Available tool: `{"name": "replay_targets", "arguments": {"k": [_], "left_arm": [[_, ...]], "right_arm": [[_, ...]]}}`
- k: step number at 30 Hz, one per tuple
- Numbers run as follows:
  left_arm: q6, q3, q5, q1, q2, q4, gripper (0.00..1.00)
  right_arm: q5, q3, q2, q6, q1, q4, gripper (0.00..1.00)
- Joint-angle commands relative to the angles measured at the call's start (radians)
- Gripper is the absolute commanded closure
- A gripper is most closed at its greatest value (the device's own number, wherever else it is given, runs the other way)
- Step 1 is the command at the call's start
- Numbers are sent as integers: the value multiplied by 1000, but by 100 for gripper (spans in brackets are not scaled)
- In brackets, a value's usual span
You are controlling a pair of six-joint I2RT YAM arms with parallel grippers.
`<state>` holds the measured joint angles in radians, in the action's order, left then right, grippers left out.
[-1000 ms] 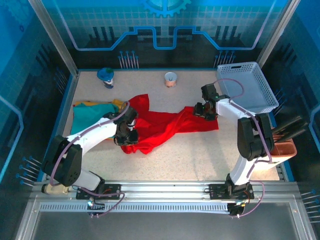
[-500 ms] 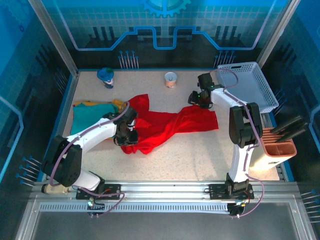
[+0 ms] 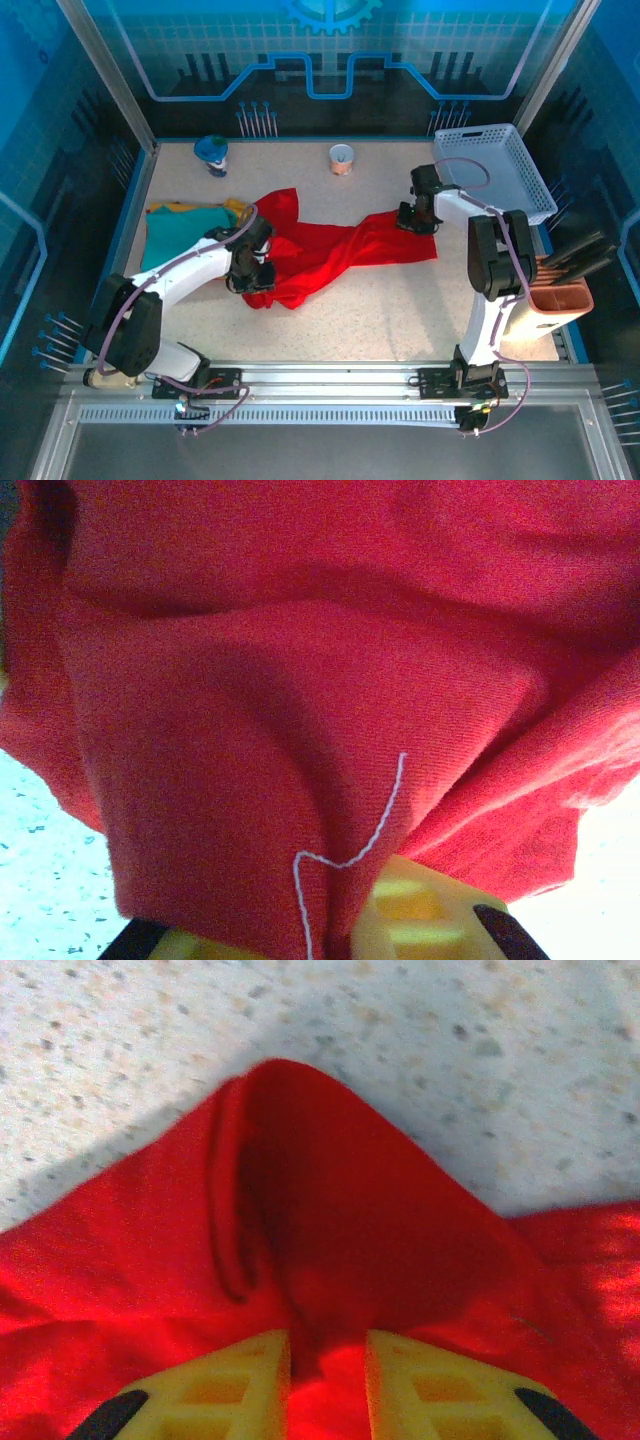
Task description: Fold and stack the t-shirts
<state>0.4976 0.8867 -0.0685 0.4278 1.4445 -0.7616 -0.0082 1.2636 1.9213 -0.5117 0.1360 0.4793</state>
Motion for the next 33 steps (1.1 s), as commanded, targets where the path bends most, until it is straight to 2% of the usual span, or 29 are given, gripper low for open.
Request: {"name": "replay_targets", "arguments": {"k": [1,9,33], "left_arm": [[8,-3,-20,-8,-5,-10,87],[12,-5,-21,-8,-9,-9,87],[6,5,-26,-8,-3,-5,87]], "right_arm": [[-10,-12,-37,-4,-14,-27,74],[-45,3,-25,-16,-10,-34,75],[-24,25,-34,-11,38,-8,73]]}}
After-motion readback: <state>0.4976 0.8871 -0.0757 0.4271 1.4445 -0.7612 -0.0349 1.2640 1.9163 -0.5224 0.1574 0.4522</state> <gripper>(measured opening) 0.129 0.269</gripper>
